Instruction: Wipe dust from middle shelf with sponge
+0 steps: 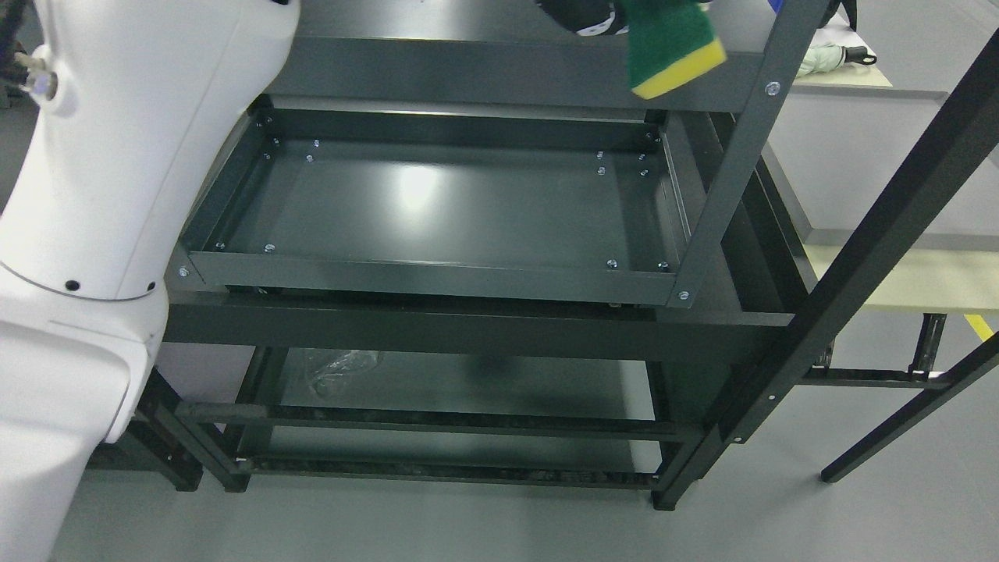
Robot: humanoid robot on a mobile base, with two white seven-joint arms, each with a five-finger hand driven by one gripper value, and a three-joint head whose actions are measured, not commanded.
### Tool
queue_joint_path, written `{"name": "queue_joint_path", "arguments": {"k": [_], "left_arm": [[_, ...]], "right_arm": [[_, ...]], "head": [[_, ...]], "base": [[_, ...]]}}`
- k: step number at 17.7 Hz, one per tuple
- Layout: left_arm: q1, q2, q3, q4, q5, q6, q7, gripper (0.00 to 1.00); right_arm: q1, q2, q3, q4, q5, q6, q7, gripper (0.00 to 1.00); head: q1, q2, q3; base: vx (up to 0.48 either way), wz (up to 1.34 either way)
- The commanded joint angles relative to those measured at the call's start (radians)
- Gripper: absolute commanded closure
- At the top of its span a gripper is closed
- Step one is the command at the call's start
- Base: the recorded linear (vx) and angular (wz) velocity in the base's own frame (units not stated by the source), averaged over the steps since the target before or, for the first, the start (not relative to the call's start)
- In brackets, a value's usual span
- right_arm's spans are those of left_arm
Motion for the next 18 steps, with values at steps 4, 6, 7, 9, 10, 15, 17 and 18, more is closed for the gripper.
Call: {"name": "queue_joint_path", "arguments": {"k": [4,6,7,9,10,15,17,18], "left_arm": [[0.126,0.309,0.122,-0.006,-0.009,-0.075,-0.007,1.00],[0.152,0.350,0.183,-0.006,-0.006,-0.075,-0.016,0.99],[0.161,0.373,0.212,-0.006,0.003,-0.075,-0.025,0.99],[0.179,0.421,0.244,-0.008,0.035,-0.075,-0.046,0.99],[0.184,0.447,0.252,-0.009,0.057,-0.075,-0.054,0.99],[0.210,0.631,0.252,-0.013,0.175,-0.075,-0.059,0.99],[0.236,0.721,0.252,-0.009,0.218,-0.075,-0.059,0.99],[0.250,0.756,0.254,-0.008,0.236,-0.075,-0.059,0.99]], "right_arm": [[0.000,-0.017,0.000,-0.017,0.000,0.001,0.001,0.00],[0.000,-0.017,0.000,-0.017,0.000,0.001,0.001,0.00],[0.000,-0.017,0.000,-0.017,0.000,0.001,0.001,0.00],[0.000,-0.017,0.000,-0.017,0.000,0.001,0.001,0.00],[0.000,-0.017,0.000,-0.017,0.000,0.001,0.001,0.00],[0.000,-0.017,0.000,-0.017,0.000,0.001,0.001,0.00],[0.000,-0.017,0.000,-0.017,0.000,0.001,0.001,0.00],[0.000,-0.017,0.000,-0.017,0.000,0.001,0.001,0.00]], "head": [[0.0000,0.000,0.000],[0.0000,0.000,0.000],[0.0000,0.000,0.000],[0.0000,0.000,0.000],[0.0000,0.000,0.000],[0.0000,0.000,0.000],[0.0000,0.000,0.000],[0.0000,0.000,0.000]], "base": [[0.000,0.01],[0.000,0.00],[0.000,0.00],[0.000,0.00],[0.000,0.00],[0.000,0.00],[0.000,0.00],[0.000,0.00]]}}
